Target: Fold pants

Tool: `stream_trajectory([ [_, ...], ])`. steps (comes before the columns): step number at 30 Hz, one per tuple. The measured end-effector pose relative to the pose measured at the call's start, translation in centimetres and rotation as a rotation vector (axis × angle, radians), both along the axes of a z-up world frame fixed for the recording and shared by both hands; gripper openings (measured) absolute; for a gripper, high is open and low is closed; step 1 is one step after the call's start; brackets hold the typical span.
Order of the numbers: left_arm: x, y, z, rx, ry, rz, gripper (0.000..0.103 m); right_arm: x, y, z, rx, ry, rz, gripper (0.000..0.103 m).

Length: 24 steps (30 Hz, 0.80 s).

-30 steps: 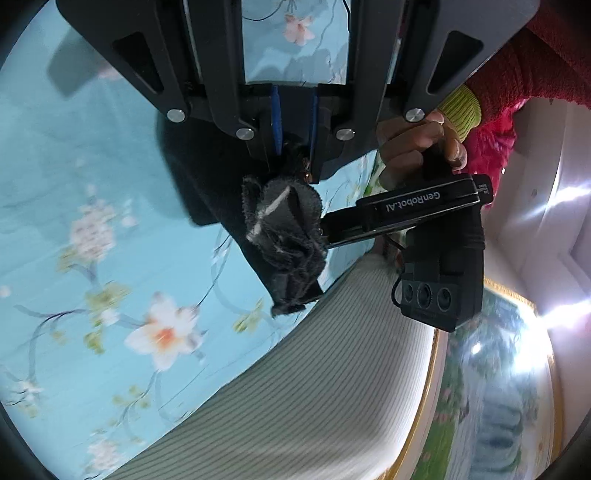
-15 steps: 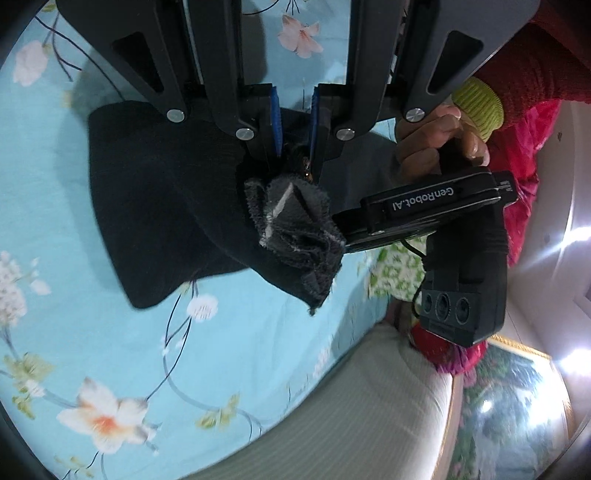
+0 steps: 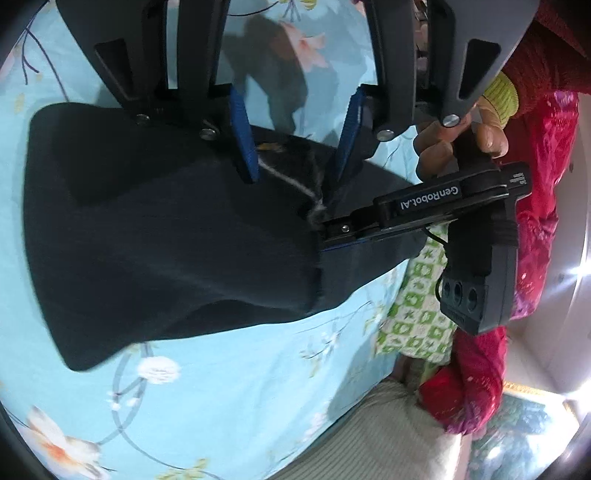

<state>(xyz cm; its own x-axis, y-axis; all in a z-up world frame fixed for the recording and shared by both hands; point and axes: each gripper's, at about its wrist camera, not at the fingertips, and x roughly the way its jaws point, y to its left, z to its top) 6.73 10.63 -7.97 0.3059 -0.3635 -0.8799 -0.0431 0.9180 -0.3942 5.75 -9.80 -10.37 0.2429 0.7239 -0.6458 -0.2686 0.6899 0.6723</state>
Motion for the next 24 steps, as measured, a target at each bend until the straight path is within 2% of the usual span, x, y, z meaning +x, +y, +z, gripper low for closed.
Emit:
stream_trajectory([
  [13,-6.9,8.5,1.9,-0.048,-0.012,0.293,0.017,1.3,5.3,3.1,-0.004,-0.059,0.138,0.045],
  [15,-8.0,9.7,2.0,-0.054,-0.014,0.331,0.022,1.6,6.2,3.5,-0.008,-0.072,0.157,0.045],
  [21,-10.9,12.7,2.1,-0.072,-0.012,0.439,0.022,2.5,9.3,4.5,-0.016,-0.100,0.216,0.045],
  [24,-12.3,14.2,2.1,-0.085,-0.015,0.497,0.025,2.6,10.7,4.6,-0.022,-0.105,0.241,0.045],
])
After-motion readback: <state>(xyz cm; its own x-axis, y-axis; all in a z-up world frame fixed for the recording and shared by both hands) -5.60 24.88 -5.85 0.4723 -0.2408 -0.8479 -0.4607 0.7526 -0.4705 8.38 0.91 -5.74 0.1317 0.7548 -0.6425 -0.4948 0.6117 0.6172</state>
